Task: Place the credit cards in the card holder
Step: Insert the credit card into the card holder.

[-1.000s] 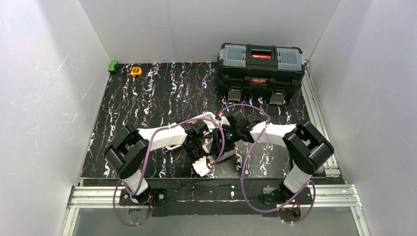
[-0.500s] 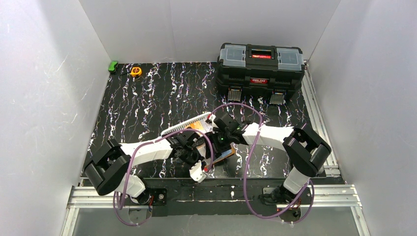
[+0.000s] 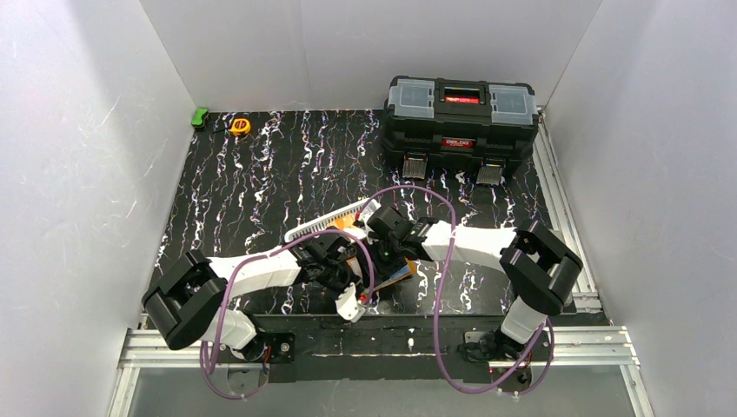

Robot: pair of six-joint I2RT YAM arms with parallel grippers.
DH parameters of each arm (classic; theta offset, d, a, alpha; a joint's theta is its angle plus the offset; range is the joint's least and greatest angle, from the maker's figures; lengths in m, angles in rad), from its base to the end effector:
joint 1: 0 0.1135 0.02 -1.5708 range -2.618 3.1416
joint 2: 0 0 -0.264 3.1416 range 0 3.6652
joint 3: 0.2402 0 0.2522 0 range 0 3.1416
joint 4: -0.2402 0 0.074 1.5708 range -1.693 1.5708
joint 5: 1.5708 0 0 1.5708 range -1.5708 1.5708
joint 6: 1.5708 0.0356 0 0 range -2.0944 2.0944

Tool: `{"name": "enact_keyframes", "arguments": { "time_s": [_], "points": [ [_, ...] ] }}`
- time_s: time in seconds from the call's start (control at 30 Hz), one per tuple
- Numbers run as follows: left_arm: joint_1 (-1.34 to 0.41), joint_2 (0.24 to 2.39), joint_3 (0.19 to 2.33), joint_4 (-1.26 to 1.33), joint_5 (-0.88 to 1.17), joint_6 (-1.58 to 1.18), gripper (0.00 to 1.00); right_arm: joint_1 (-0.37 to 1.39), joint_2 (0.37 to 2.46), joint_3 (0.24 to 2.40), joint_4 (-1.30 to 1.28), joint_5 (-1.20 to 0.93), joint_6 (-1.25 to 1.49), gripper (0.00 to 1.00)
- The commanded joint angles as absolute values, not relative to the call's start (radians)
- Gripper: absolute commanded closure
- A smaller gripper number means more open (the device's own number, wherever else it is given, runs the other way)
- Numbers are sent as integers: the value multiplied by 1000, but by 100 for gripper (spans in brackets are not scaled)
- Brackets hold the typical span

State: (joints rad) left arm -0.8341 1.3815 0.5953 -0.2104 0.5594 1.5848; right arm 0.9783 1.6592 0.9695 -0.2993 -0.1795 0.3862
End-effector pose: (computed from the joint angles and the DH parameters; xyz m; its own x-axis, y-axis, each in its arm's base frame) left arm 0.1489 -0.1923 0.1544 0.8293 0.3472 -0.4379 0.5525 -0.6268 0.5494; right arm 0.1792 0.2776 0.1758 -0.7603 -0.4657 -0.4529 -0.6311 0.6947 0.3452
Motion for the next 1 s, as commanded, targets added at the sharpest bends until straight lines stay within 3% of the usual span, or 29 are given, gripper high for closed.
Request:
{"name": "enact_keyframes", "arguments": {
  "time_s": [0.0,0.3,0.43,0.67,0.97],
  "points": [
    [-816,1381,559,-200,503,1588,100,1018,1635,993,-295,-260,337,29],
    [-809,1350,553,-244,524,1612,100,985,1586,1010,-355,-135,322,27],
    [-806,1343,553,-271,529,1628,100,943,1541,988,-331,-176,338,27],
    [-805,1351,566,-306,537,1656,100,816,1495,939,-264,-406,390,36],
    [-805,1355,570,-329,537,1682,100,799,1572,949,-238,-388,409,52]
  ]
}}
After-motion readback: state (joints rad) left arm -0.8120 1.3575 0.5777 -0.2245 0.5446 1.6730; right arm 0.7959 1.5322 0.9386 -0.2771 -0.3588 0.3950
